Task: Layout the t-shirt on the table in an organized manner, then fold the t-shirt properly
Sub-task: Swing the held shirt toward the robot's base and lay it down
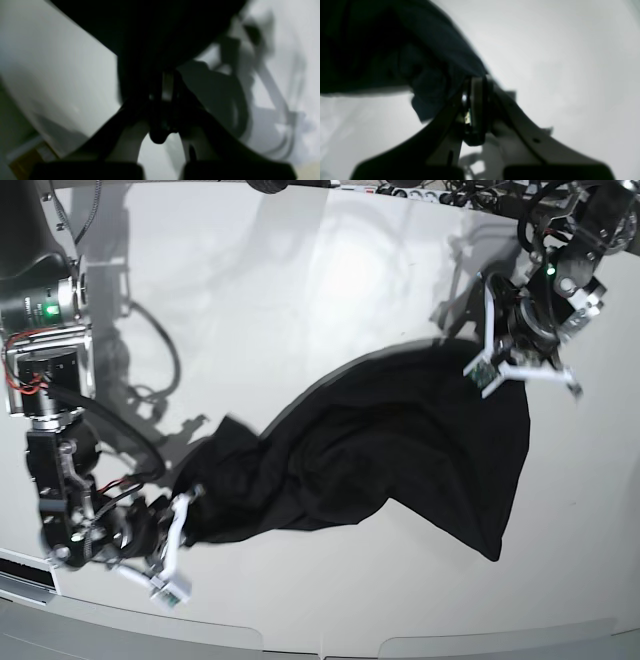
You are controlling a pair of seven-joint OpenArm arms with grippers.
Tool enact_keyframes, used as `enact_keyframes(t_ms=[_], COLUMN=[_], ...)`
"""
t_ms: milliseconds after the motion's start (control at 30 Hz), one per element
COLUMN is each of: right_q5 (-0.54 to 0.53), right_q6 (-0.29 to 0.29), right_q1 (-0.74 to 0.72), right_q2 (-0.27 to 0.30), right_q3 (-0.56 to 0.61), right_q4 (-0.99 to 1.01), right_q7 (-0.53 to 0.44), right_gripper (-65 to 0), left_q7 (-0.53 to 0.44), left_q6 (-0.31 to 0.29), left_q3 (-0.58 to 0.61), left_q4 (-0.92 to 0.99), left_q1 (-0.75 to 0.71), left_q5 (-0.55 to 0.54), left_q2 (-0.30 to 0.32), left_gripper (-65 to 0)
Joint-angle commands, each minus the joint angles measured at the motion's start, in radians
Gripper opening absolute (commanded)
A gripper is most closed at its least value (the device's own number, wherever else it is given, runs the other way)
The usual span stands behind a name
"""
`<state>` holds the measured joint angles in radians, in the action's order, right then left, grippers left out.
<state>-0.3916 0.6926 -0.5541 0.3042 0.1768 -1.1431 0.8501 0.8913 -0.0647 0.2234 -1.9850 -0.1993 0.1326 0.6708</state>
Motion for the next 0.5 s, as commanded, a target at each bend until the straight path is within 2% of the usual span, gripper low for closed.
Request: enact_keyframes(t_ms=[0,133,267,467], right_q5=[-0.005,-0.006,-0.058,-0.114], right_q6=[-0.001,-0.029,-0.022,-0.024], right_q1=[-0.037,-0.030,-0.022,-0.023], right_q2=[0.029,0.095,0.171,0.244], right_q3=[-0.006,-0.007,-0.007,-0.008], right_q4=[-0.045,-0.163,-0.263,-0.407], right_q7=[-0.006,0.054,0.084,0.185], right_gripper=[-65.0,-65.0,-65.0,-65.0], left_q7=[-0.005,-0.009,-0.031,-0.051], left_q6=[0.042,0.126,0.137,0.137], left_q3=[-0.016,-0.074,-0.151,-0.223], left_q4=[-0.050,-0.135,-0.135,-0.102], left_q1=[0.012,0.018,0.073,0.208], left_q5=[0.053,0.130,0.098,0.010], left_q2=[0.047,0.147,0.237,0.405], left_gripper=[-65.0,-65.0,-65.0,-65.0])
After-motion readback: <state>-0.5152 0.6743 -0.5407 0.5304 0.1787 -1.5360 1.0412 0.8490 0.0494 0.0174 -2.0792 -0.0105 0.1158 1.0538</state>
